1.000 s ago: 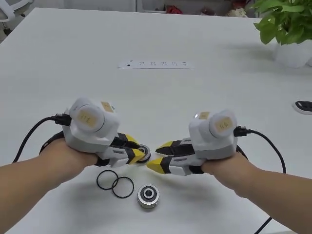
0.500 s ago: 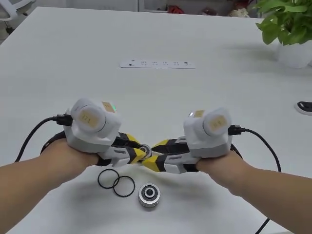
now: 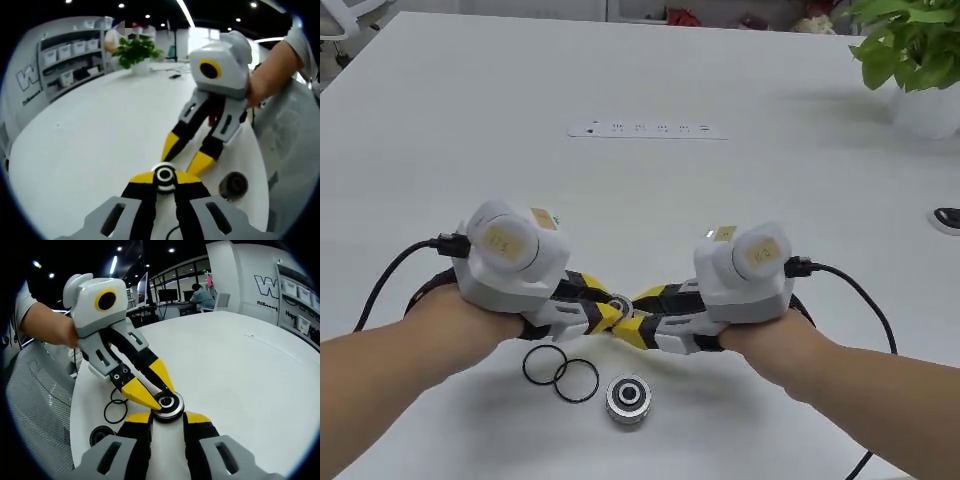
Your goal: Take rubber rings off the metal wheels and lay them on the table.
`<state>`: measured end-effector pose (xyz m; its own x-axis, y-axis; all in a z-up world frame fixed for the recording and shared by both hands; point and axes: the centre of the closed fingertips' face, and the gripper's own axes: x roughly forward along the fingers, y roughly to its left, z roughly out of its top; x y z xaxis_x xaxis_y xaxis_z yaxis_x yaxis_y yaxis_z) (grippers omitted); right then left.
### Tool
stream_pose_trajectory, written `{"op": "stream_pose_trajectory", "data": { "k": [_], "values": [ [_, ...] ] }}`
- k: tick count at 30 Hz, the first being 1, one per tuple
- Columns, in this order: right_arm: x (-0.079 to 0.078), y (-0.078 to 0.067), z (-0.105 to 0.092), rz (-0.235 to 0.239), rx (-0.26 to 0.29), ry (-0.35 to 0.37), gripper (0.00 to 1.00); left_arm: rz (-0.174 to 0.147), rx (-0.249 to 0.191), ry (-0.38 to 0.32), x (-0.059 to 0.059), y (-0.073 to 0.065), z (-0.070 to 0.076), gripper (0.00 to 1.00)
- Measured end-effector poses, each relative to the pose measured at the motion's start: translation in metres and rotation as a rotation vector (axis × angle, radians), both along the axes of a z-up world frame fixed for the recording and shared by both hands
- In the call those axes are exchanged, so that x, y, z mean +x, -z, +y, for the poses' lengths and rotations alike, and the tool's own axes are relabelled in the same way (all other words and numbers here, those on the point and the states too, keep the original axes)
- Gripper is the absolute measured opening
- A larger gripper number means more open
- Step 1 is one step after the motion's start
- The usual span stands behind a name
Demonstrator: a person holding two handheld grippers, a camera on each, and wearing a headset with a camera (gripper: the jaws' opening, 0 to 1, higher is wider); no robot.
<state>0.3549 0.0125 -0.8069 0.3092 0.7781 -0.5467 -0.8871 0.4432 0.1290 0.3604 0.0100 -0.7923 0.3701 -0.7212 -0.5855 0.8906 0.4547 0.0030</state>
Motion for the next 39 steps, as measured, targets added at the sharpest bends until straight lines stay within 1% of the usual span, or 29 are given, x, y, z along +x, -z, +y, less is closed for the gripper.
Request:
{"op": "stream_pose_trajectory", "data": {
  "k": [5,13,27,34,36,39],
  "values": [
    [-0.001,0.001,-0.004,0.009,-0.003,-0.003,0.16,0.002,-0.001,-0.001,0.000,0.000,0.000,0.14],
    [-0.002,0.001,-0.004,0.012,-0.005,-0.002,0.13,0.001,0.003,-0.003,0.001,0.000,0.000,0.14],
    [-0.003,0.002,-0.008,0.044,0.009,0.007,0.03,-0.001,0.001,-0.002,0.001,0.001,0.001,0.14],
    [-0.001,0.002,-0.010,0.059,0.020,0.032,0.00,-0.005,0.006,-0.002,0.000,0.000,0.001,0.14],
    [-0.001,0.000,-0.010,0.082,0.040,0.048,0.00,-0.006,0.008,0.000,-0.001,0.000,0.001,0.13],
    [-0.001,0.001,-0.011,0.090,0.042,0.058,0.00,-0.007,0.011,0.000,-0.001,0.000,0.002,0.13]
  ]
}}
